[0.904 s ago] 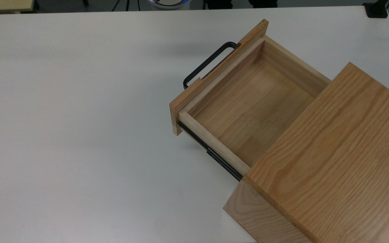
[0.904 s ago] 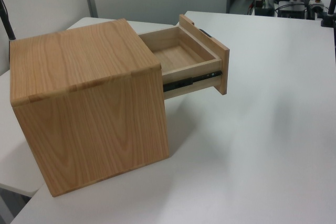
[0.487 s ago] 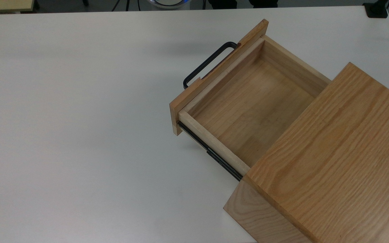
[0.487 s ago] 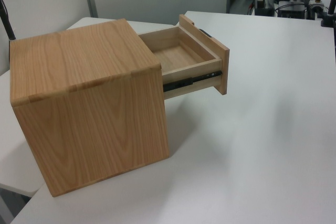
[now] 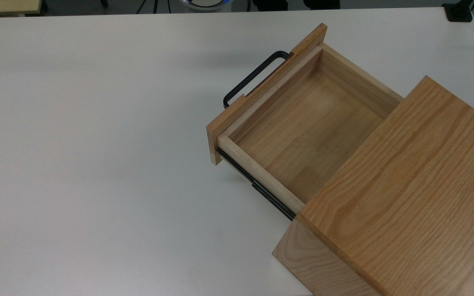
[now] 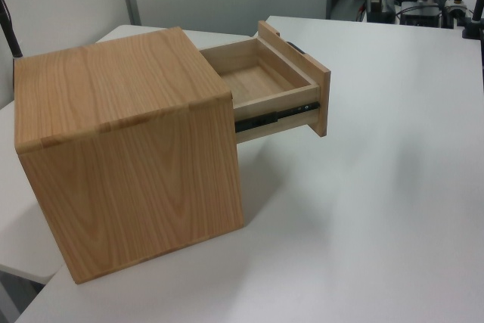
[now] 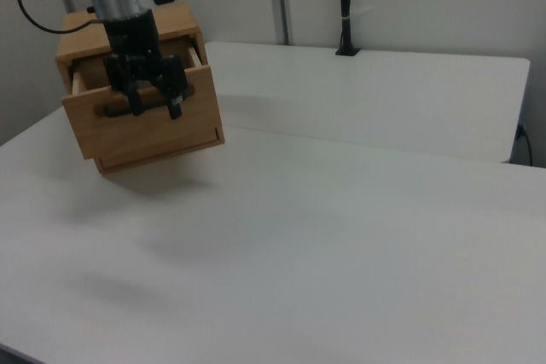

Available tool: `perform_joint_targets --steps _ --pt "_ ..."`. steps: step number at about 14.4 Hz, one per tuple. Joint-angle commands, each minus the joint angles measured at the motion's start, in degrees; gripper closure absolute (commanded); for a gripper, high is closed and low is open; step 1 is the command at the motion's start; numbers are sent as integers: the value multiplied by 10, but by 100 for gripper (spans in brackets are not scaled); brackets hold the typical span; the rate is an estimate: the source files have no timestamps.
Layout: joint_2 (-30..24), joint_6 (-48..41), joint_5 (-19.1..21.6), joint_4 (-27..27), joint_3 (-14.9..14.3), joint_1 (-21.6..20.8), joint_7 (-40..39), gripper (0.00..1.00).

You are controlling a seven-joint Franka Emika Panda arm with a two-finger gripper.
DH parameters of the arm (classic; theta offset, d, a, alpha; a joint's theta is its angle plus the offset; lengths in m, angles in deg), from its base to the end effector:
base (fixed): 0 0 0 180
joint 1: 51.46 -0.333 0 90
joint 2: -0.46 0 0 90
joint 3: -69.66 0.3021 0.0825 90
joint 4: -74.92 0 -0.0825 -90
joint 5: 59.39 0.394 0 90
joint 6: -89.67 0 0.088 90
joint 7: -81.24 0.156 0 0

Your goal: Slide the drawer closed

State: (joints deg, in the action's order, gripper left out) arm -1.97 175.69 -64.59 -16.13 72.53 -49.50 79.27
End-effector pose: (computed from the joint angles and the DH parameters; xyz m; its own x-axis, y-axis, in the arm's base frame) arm 0.5425 -0.0056 0.5711 0.9979 0.0437 -0.0483 0.0479 -0.9947 0.0911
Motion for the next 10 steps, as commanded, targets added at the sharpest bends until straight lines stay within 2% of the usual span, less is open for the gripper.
perform_joint_targets --steps 1,10 --pt "0 -4 33 -7 -4 0 -37 100" --pt "30 32 37 -7 2 -3 -78 100"
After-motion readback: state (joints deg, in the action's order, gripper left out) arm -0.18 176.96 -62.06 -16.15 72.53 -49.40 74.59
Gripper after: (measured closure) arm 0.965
